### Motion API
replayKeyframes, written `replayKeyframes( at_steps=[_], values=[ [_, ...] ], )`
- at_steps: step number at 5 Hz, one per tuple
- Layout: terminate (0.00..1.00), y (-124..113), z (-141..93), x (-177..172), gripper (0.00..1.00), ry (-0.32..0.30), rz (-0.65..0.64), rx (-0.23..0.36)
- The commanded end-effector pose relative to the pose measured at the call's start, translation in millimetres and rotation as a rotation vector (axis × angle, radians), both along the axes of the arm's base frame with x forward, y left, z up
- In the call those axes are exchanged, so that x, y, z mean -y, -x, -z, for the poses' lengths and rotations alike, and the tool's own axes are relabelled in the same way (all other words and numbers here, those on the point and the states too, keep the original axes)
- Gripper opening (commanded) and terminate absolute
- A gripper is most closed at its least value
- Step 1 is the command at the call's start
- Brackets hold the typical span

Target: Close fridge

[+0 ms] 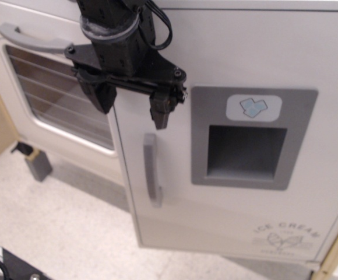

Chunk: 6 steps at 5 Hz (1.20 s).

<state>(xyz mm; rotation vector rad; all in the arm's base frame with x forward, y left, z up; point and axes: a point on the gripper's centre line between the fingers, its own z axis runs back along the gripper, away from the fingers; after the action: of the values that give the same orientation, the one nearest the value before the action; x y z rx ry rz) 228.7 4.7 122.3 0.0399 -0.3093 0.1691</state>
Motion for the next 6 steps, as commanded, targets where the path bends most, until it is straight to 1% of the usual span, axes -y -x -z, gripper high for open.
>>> replayKeyframes(
  at_steps=[1, 2, 3, 4, 5, 6],
  values=[
    [0.0, -34, -6, -2, 1.0, -0.035, -0.009, 0.094],
    [0.0, -50, -8, -5, 1.0, -0.019, 0.006, 0.116],
    [0.0, -64, -11, -9, 1.0, -0.007, -0.015, 0.128],
    [0.0, -77, -13, -12, 1.0, -0.008, -0.02, 0.137],
    [0.0, -84, -17, -14, 1.0, 0.009, -0.022, 0.151],
    [0.0, -83, -19, -16, 1.0, 0.024, -0.019, 0.141]
  ],
)
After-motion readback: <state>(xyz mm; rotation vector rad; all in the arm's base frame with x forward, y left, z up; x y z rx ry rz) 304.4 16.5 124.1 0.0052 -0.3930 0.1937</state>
